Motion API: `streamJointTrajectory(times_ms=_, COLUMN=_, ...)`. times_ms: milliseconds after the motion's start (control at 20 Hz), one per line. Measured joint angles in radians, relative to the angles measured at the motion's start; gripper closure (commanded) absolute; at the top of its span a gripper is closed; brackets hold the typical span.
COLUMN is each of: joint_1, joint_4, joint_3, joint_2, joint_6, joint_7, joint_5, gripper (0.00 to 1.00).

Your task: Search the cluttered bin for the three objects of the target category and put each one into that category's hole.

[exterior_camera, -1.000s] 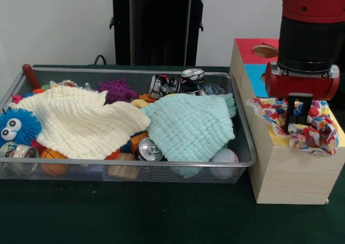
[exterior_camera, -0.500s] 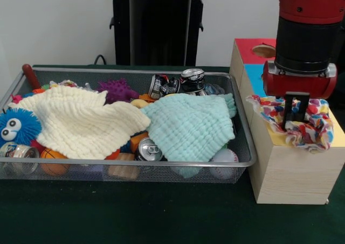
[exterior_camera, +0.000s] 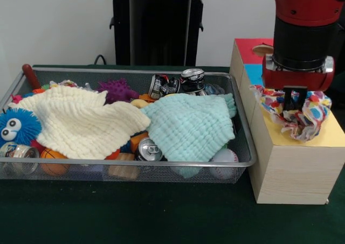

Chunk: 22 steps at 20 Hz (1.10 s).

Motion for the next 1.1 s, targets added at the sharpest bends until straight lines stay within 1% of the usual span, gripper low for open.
streamJointTrajectory(times_ms=350, joint_1=-0.008, joint_4=0.0, joint_3=0.02, joint_2=0.002, joint_6=0.009, joint_7=0.0, joint_5=0.0, gripper=1.0)
streamJointTrajectory(times_ms=700, joint_1=-0.008, joint_4=0.0, joint_3=0.022, joint_2=0.011, joint_6=0.008, joint_7=0.0, joint_5=-0.001, gripper=1.0)
streamJointTrajectory(times_ms=900, joint_1=-0.008, joint_4=0.0, joint_3=0.023, joint_2=0.026, joint_6=-0.011, joint_7=0.0, joint_5=-0.003, gripper=1.0)
streamJointTrajectory(times_ms=1100, joint_1=-0.008, joint_4=0.0, joint_3=0.027, joint_2=0.042, joint_6=-0.05, joint_7=0.0, joint_5=-0.005, gripper=1.0)
